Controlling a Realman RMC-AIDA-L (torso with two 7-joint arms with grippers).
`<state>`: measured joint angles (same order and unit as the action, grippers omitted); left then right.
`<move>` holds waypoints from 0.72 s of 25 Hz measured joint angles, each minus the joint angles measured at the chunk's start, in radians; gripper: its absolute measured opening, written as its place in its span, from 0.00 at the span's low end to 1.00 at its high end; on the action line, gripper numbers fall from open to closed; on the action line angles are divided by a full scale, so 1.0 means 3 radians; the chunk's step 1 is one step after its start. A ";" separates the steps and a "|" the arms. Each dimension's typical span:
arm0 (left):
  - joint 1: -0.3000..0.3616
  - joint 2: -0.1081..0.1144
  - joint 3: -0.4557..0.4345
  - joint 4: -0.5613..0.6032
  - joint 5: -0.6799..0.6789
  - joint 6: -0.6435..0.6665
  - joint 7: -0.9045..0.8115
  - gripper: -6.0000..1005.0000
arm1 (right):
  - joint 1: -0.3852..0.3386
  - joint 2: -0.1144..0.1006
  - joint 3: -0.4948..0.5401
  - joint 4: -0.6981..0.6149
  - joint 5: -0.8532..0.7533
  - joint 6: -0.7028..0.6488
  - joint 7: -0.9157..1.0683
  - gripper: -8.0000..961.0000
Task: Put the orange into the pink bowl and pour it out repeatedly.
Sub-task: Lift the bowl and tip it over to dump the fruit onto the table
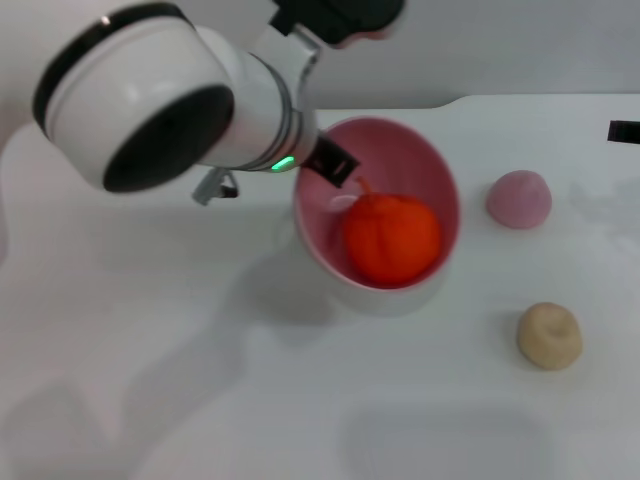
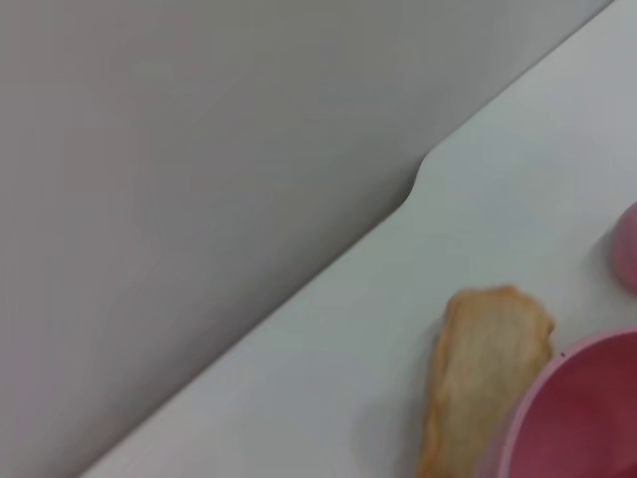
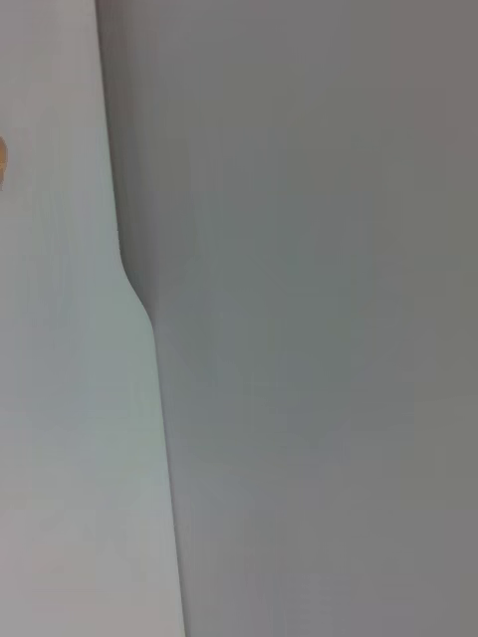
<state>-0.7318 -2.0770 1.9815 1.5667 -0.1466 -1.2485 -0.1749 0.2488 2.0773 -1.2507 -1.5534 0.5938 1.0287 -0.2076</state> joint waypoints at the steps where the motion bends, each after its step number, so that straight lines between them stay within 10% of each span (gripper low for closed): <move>1: 0.0005 0.0000 0.0032 0.0002 0.0013 0.0067 0.0018 0.05 | 0.0004 -0.0001 -0.0003 0.0000 0.0000 0.0008 0.0000 0.67; 18: 0.0211 0.0000 0.0984 0.0016 0.1266 0.0986 0.0403 0.05 | -0.0006 -0.0006 0.0010 0.0006 0.0000 0.0074 -0.0012 0.67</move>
<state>-0.6686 -2.0769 2.2766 1.5715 0.2332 -0.9527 -0.0540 0.2469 2.0754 -1.2477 -1.5514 0.5937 1.0510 -0.2113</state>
